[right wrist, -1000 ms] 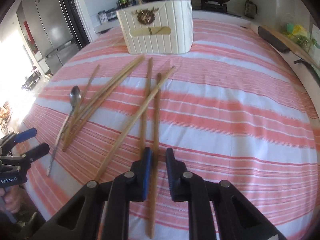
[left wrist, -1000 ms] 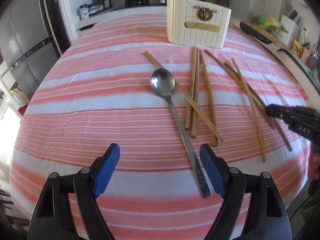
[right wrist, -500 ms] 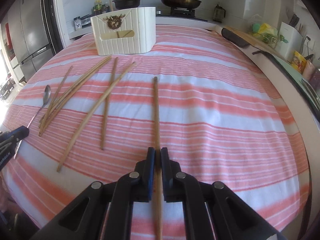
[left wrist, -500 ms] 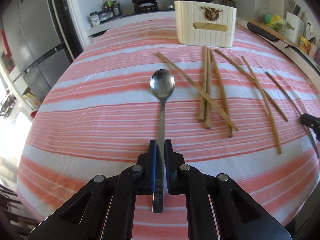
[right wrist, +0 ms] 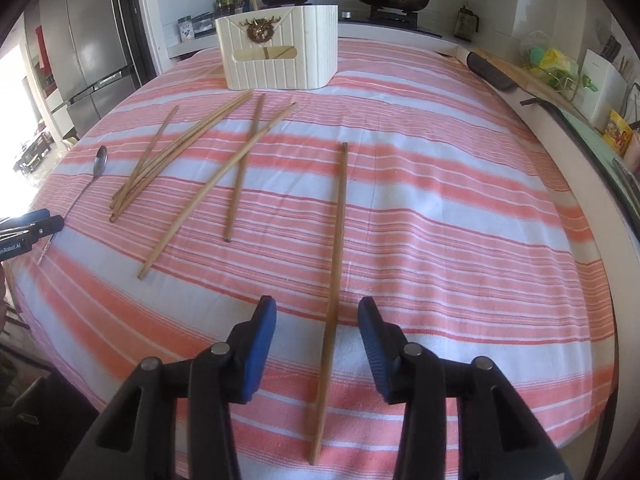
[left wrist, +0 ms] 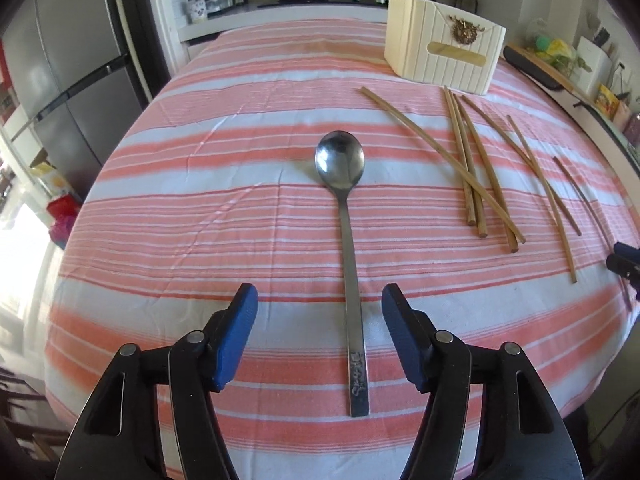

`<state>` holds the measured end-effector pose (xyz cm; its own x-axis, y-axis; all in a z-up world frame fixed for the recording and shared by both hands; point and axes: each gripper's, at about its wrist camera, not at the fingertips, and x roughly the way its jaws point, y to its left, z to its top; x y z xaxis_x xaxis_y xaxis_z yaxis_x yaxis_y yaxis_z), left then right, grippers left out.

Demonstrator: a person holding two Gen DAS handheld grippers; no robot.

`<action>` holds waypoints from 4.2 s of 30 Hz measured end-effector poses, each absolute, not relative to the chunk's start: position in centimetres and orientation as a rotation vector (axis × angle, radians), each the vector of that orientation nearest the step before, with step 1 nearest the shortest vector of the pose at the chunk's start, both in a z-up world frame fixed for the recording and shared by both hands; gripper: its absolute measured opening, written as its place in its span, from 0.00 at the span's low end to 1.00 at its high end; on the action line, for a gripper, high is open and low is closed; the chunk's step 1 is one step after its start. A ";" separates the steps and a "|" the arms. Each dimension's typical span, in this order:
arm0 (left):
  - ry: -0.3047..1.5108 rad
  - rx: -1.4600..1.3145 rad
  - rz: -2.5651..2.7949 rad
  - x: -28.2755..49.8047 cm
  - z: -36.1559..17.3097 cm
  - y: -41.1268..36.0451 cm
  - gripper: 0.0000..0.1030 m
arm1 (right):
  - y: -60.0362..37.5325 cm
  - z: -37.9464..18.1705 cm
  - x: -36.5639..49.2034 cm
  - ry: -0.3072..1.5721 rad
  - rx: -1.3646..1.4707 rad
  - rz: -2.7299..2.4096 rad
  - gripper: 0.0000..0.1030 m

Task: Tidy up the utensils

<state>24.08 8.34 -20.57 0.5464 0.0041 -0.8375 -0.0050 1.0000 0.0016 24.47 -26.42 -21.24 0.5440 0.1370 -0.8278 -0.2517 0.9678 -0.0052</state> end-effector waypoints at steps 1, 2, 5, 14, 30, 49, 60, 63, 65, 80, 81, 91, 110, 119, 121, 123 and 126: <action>1.005 0.000 -0.004 24.5 -20.6 8.3 0.66 | -26.4 -21.1 24.8 0.986 -0.152 0.243 0.42; 1.017 0.004 -0.013 25.0 -20.7 8.2 0.68 | -26.3 -21.1 25.2 1.007 -0.174 0.256 0.42; 1.050 0.034 -0.018 26.6 -21.1 7.7 0.72 | -26.2 -21.2 27.0 1.080 -0.201 0.292 0.42; 1.113 0.028 -0.040 31.7 -21.1 8.0 0.70 | -25.1 -21.3 34.1 1.172 -0.211 0.300 0.42; 0.929 -0.040 -0.049 32.1 -15.2 8.9 0.35 | -25.7 -16.0 38.0 1.012 0.079 0.305 0.06; 0.646 -0.071 -0.149 29.2 -1.7 8.6 0.35 | -25.3 -0.9 30.4 0.518 0.057 0.376 0.06; 0.590 -0.045 -0.187 31.5 2.2 7.7 0.35 | -25.3 2.6 33.3 0.455 0.074 0.368 0.05; 0.594 -0.055 -0.206 32.1 2.4 7.4 0.35 | -25.1 3.3 33.7 0.450 0.065 0.373 0.05; 0.595 -0.060 -0.220 32.7 2.9 7.2 0.35 | -25.0 3.8 34.0 0.448 0.065 0.375 0.05; 0.421 -0.115 -0.224 44.8 9.7 3.0 0.35 | -21.3 10.8 43.2 0.279 -0.006 0.347 0.05; 0.432 -0.118 -0.221 46.0 9.2 2.6 0.35 | -21.0 10.5 44.1 0.276 -0.008 0.346 0.05; 0.757 -0.115 -0.230 56.3 -1.0 -0.5 0.35 | -18.6 0.8 54.8 0.617 0.019 0.390 0.05; 0.792 -0.084 -0.166 37.0 -2.6 7.3 0.73 | -24.0 0.2 39.2 0.564 -0.118 0.393 0.48; 0.948 -0.319 -0.031 22.5 -14.2 10.7 0.74 | -29.0 -13.1 20.2 0.636 -0.014 0.153 0.48; 0.950 -0.321 -0.026 21.8 -14.5 10.3 0.73 | -29.4 -14.9 18.5 0.684 -0.035 0.146 0.48; 0.927 -0.290 -0.029 21.4 -13.8 9.6 0.73 | -29.6 -15.7 17.6 0.708 -0.044 0.139 0.48; 0.892 -0.269 -0.045 20.9 -12.8 8.7 0.73 | -29.4 -15.9 16.9 0.713 -0.016 0.160 0.48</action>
<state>20.89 8.74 -12.80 0.6289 -0.1500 -0.7629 -0.0733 0.9654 -0.2502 16.86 -29.40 -15.86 0.7446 0.1409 -0.6524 -0.1516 0.9876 0.0403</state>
